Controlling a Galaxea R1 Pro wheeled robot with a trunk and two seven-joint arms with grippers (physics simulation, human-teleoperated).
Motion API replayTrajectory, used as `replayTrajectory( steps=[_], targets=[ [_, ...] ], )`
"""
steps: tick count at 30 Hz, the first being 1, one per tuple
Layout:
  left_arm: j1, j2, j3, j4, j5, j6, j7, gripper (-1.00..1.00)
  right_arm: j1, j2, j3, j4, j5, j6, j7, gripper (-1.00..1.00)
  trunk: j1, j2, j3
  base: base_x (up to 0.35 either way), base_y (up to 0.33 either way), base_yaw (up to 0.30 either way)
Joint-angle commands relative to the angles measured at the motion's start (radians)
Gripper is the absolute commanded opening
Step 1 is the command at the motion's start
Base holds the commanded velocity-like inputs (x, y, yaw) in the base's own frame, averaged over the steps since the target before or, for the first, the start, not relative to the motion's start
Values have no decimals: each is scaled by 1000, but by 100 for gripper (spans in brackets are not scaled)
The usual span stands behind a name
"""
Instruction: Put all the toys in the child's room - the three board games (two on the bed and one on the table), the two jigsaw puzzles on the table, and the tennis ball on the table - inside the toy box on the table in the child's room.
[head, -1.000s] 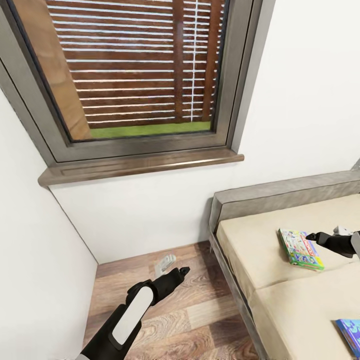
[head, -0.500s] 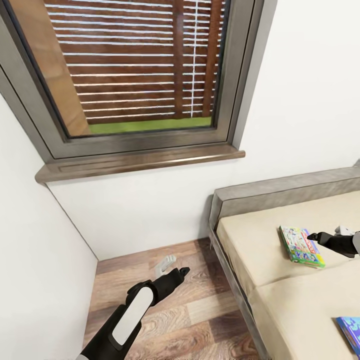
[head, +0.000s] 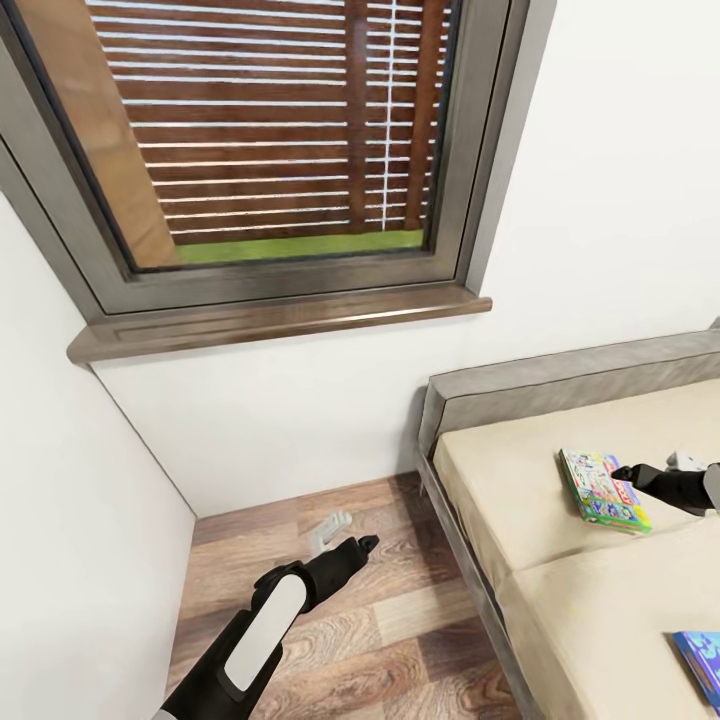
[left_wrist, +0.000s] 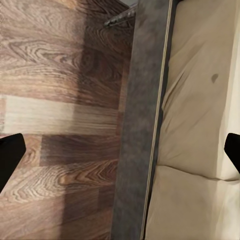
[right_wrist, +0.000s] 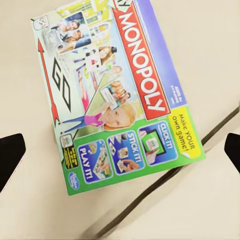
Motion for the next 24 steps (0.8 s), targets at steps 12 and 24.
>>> replayTrajectory(
  steps=[12,24],
  targets=[
    [0,0,0,3,10,1,8,100,0,-2,-3,0,-2,5,58,100,0,0,-14,0,0,0],
    [0,1,0,4,10,0,9,100,-1,-5,-4,1,-2,4,65,100,0,0,-32,0,0,0]
  ],
)
